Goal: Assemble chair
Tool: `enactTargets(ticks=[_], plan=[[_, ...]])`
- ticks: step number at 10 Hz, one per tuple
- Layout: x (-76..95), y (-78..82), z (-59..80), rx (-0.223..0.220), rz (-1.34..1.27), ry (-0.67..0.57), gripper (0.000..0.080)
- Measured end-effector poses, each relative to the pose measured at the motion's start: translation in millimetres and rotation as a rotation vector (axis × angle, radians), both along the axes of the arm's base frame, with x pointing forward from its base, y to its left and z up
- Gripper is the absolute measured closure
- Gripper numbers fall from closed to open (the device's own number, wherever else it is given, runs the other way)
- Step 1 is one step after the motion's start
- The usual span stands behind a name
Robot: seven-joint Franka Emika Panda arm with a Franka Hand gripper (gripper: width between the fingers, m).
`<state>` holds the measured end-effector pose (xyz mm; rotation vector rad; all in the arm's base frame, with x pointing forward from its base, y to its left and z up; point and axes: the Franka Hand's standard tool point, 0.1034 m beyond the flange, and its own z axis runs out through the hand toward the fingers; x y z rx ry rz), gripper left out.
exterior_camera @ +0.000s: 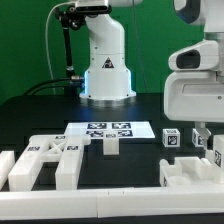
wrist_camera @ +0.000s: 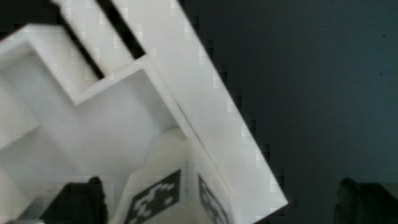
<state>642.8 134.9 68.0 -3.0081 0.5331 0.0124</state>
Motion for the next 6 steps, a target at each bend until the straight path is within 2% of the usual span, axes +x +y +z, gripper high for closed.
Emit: enactTargets(ticks=[2,3,5,6], plan=[[3.2,-8.9,-0.1,-0.043,0.324,-0.038,0.0151],[4.8,-4.7,1.9,-0.067,0.459,-0.052,0.0151],[5.3,-3.1,2.3,-0.067,0.439,-0.055,0.0175],[5.4,-3.4,2.3,-0.067,0.438,-0.055,0.0306]])
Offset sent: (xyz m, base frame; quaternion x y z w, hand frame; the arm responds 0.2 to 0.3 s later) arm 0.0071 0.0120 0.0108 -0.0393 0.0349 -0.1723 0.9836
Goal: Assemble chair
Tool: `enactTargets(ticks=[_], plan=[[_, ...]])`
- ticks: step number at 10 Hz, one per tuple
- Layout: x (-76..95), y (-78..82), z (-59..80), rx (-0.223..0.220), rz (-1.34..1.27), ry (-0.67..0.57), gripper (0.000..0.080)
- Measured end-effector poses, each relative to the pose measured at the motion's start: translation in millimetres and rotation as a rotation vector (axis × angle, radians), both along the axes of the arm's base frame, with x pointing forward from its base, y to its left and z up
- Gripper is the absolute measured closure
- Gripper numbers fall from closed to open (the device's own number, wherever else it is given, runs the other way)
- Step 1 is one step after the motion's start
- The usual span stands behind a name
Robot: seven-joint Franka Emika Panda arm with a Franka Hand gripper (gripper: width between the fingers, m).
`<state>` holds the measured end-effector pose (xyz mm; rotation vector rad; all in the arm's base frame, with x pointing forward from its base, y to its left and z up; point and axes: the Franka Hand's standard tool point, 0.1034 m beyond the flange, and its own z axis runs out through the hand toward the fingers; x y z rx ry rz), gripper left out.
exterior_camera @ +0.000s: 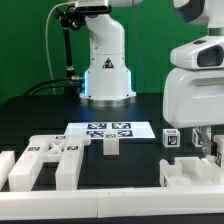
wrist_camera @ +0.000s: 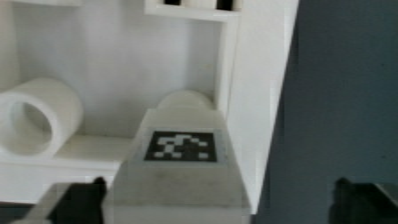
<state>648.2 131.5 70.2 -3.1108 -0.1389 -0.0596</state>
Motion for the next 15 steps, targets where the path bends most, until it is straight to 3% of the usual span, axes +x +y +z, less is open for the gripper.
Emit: enactTargets(ticks=[1,2,3,6,9,12,15], plan=[[0.0,0.0,0.0,0.003,-0.063,0.002,0.0306],[0.2,-3.8,-0.3,0.0,-0.13,0.004,0.049],[0.2,-4.5,-0.6,0.003,-0.213,0.006,0.0505],[1.0,-9.1,-1.2,0.015,-0.459,0.01,0.0505],[3.1,-24.9,-2.9,0.087,-0.864,0.058,0.0508],[4.6,-19.8,-2.5,0.146,-1.301,0.118,0.0508],[3.6,-12.3,-3.9,0.153,-1.524,0.129,0.0508]])
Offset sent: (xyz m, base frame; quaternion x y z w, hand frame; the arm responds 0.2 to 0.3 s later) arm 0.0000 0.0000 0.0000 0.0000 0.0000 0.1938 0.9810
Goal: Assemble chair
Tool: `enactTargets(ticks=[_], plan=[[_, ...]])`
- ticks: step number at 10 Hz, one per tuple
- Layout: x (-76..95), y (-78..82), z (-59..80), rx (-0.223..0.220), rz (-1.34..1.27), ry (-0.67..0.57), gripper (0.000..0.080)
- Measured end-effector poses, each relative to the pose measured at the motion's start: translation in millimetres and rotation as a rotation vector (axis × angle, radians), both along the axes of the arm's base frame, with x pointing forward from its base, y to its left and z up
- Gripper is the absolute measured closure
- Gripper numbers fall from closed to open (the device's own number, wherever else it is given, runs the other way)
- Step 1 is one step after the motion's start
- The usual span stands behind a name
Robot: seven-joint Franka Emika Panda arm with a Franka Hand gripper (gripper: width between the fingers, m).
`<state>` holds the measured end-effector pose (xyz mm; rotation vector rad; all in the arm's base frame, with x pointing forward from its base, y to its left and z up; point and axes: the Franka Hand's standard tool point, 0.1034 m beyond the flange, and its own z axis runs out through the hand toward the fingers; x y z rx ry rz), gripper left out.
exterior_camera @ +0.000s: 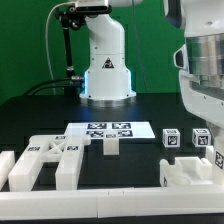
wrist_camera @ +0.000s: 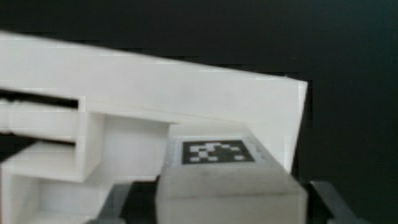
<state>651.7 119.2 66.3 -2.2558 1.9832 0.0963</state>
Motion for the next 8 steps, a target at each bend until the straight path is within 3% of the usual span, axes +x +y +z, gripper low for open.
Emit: enactTargets(ticks=[2,3,5,6,8], plan=[[-0.1,0.5,-0.1,0.003,-0.033,0.005,0.0508],[-0.8,1.8,-0.4,-0.004,0.076,-0.009,0.0428],[-2.8,4.0,-1.8,-0.018,0.45,-0.059,0.018],[-4.7,7.7,-2.1,-0.026,0.602,-0.08,0.018],[-6.9,10.4,-1.1,-0.04,0.665,-0.109,0.0156]])
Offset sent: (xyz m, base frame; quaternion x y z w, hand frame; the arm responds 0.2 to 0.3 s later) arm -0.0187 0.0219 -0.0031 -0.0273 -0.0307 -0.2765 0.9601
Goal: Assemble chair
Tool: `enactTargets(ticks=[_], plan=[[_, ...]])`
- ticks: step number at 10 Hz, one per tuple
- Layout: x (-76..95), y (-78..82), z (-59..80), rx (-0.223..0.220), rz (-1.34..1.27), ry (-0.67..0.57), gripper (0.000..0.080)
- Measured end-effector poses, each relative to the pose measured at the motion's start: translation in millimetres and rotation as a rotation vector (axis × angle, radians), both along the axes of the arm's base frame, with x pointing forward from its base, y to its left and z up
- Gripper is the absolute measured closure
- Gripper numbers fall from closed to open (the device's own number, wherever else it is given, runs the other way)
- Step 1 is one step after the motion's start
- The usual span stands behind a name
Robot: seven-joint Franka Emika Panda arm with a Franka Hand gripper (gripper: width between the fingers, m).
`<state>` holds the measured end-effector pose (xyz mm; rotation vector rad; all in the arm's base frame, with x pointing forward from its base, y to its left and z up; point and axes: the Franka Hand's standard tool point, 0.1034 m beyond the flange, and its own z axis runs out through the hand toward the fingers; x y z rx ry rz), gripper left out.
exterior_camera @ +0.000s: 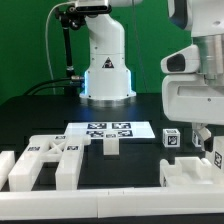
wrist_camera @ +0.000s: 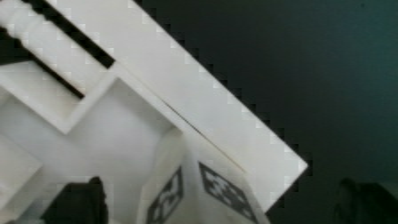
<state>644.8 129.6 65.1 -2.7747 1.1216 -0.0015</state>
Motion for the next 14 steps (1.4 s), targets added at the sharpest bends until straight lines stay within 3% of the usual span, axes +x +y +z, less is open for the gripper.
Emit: enactTargets(ticks=[1,2,4,5,6,7,9,10,14], plan=[[0.4,-1.9,-0.4,-0.006,0.079,-0.011,0.0156],[0.7,-2.3,-0.5,-0.042,0.233,-0.031,0.015],[3.5,-0.8,0.9,-0.157,0.652,-0.078,0.015],[4.0,-5.0,-1.3,-0.176,0.856,-0.091,0.015],[5.9,-5.6,-1.2,-0.183,0.897,-0.108,0.015],[5.8,-5.2,-1.1,-0.182,0.886,-0.108,0.015],[5.8,-5.0,-1.1,-0.175,0.796,-0.102,0.0426],[6.0,-5.7,-1.0,-0.17,0.705,-0.095,0.0514],[6.7,-7.5,-1.0,-0.148,0.342,-0.07,0.0514]])
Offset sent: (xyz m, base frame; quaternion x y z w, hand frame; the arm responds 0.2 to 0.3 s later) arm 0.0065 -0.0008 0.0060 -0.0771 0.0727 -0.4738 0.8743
